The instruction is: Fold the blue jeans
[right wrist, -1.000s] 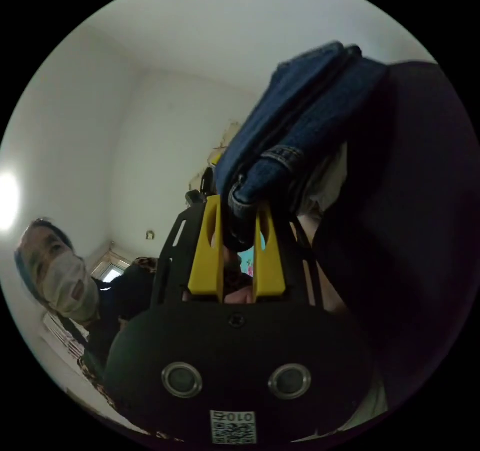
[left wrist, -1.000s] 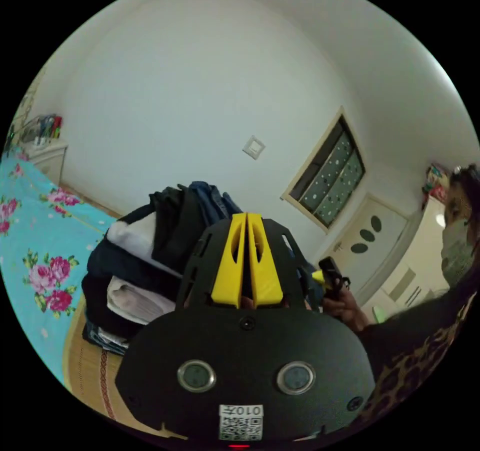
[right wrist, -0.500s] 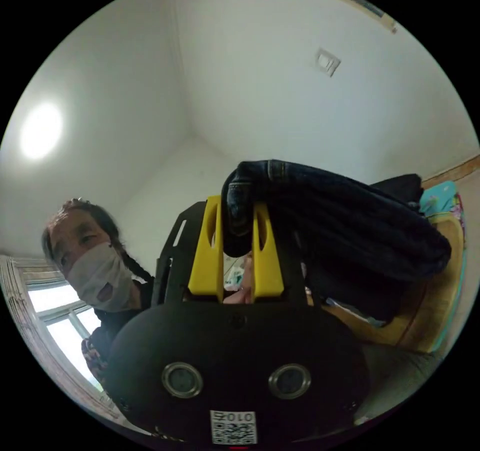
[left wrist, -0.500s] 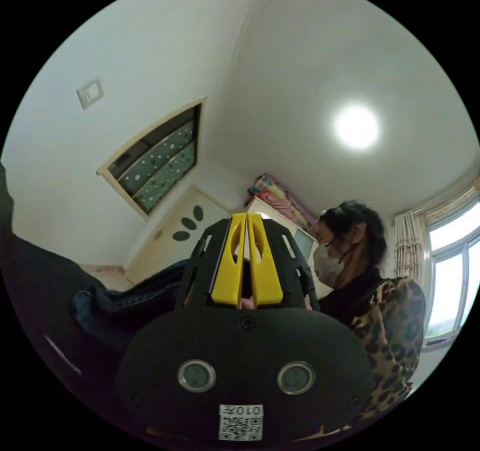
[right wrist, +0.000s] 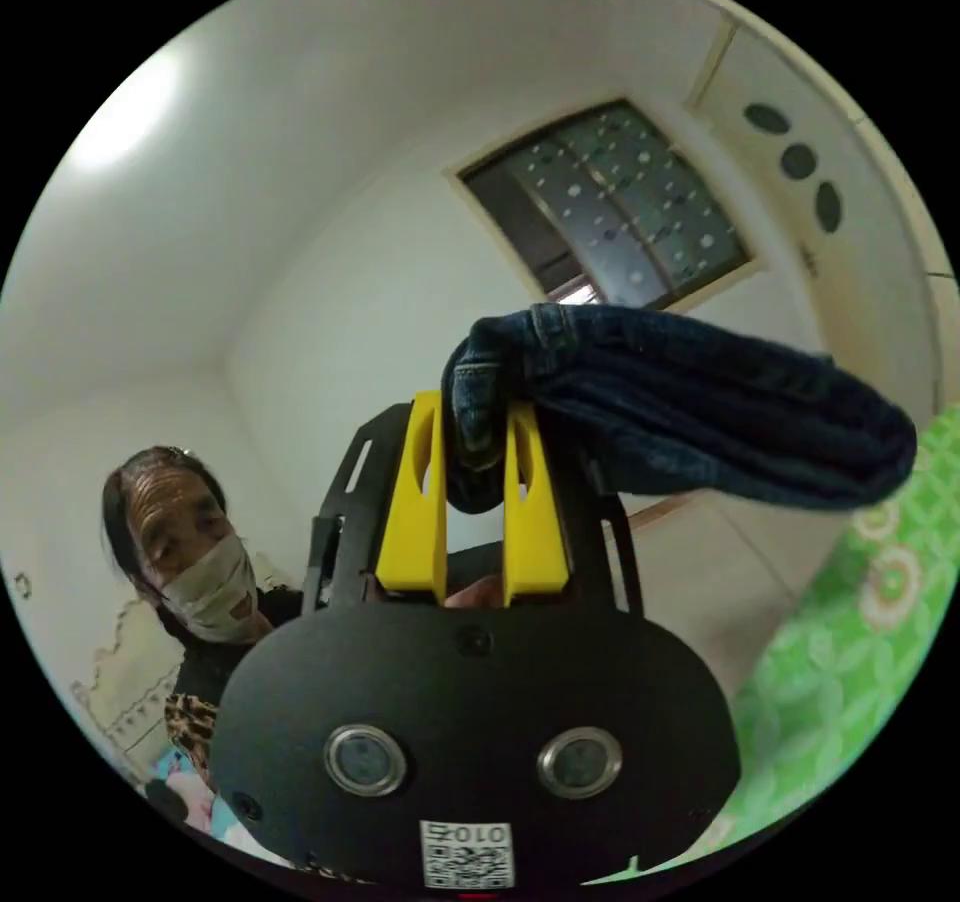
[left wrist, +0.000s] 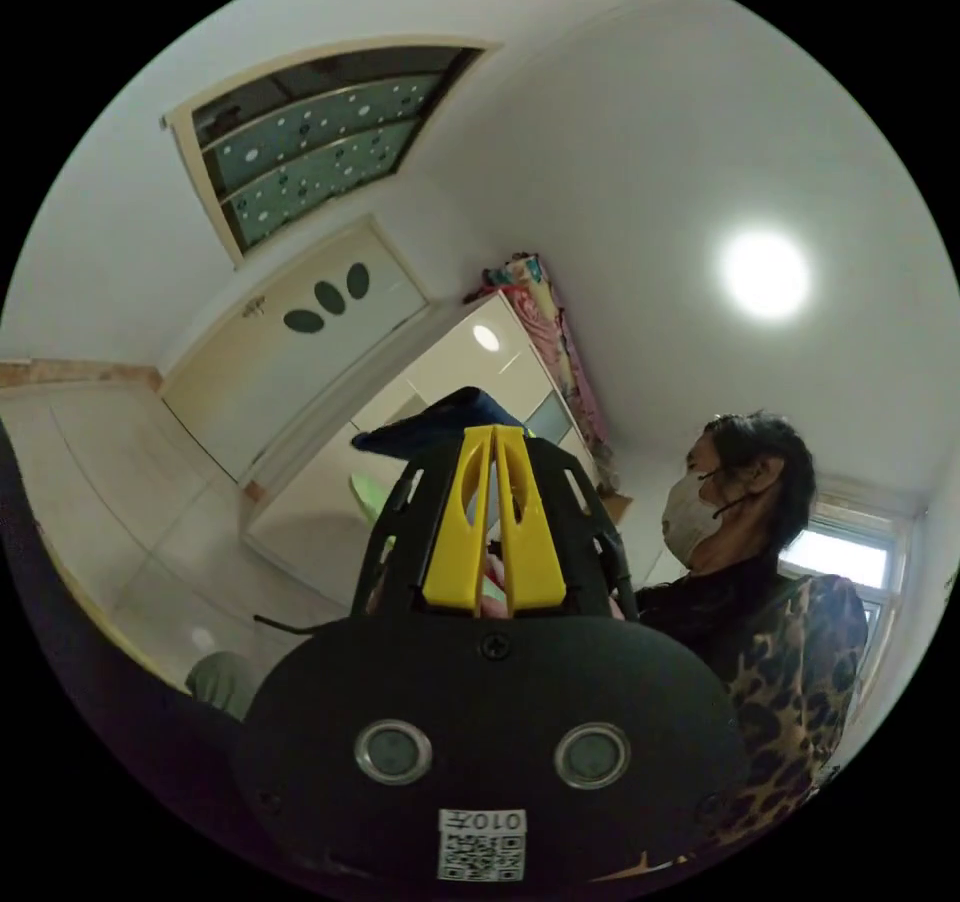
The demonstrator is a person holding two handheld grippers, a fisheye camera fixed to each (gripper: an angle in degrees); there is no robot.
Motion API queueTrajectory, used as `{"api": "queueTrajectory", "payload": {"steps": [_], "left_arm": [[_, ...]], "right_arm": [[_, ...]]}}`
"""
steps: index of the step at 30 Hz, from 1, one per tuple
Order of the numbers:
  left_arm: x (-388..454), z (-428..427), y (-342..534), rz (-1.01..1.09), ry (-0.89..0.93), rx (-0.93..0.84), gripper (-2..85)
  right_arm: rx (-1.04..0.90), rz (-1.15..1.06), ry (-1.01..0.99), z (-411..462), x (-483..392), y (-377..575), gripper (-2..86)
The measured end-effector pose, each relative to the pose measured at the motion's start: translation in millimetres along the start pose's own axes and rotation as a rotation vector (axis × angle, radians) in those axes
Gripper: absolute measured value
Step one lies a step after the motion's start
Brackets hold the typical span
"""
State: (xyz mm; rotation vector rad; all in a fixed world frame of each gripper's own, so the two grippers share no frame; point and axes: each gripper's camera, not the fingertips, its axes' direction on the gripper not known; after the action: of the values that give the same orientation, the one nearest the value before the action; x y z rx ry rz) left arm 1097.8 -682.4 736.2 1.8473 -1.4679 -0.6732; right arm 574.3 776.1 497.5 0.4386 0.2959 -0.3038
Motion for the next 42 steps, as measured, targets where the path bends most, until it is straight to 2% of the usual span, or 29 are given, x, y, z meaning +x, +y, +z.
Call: {"api": "queueTrajectory", "payload": {"steps": [2,4,5,6,7,10,14,16,21,25,30,35,39,42], "left_arm": [[-46,39,11,-0.052,0.049,-0.064,-0.1],[-83,74,25,-0.108,0.106,-0.116,-0.1],[-106,100,37,-0.15,0.147,-0.158,-0.1],[-118,114,43,-0.173,0.165,-0.183,-0.1],[-139,143,58,-0.217,0.198,-0.24,-0.1],[-180,220,96,-0.29,0.277,-0.395,-0.1],[-208,322,151,-0.339,0.387,-0.572,-0.1],[-212,356,173,-0.347,0.43,-0.631,0.0],[-224,438,226,-0.31,0.41,-0.793,0.0],[-238,531,271,-0.277,0.397,-0.934,-0.1],[-246,626,319,-0.251,0.43,-0.96,-0.1],[-263,704,360,-0.174,0.287,-1.033,-0.1],[-279,744,384,-0.12,0.211,-1.062,-0.1],[-306,768,397,-0.081,-0.033,-1.037,-0.1]], "right_arm": [[0.073,0.041,0.108,-62,-20,21,9.2],[0.118,0.316,0.301,-139,-29,76,9.9],[0.164,0.382,0.378,-159,-35,95,9.8],[0.253,0.482,0.552,-196,-51,136,8.6],[0.334,0.555,0.631,-225,-71,177,6.5],[0.532,0.55,0.46,-267,-125,261,4.8],[0.589,0.617,0.503,-283,-177,306,4.5],[0.62,0.617,0.454,-291,-199,316,4.6],[0.594,0.658,0.469,-302,-233,312,4.6],[0.542,0.678,0.573,-315,-263,298,3.9],[0.51,0.627,0.648,-334,-294,295,2.9],[0.543,0.545,0.587,-342,-339,305,2.7],[0.773,0.463,0.373,-367,-373,343,2.6],[0.757,0.478,0.378,-368,-390,342,2.6]]}}
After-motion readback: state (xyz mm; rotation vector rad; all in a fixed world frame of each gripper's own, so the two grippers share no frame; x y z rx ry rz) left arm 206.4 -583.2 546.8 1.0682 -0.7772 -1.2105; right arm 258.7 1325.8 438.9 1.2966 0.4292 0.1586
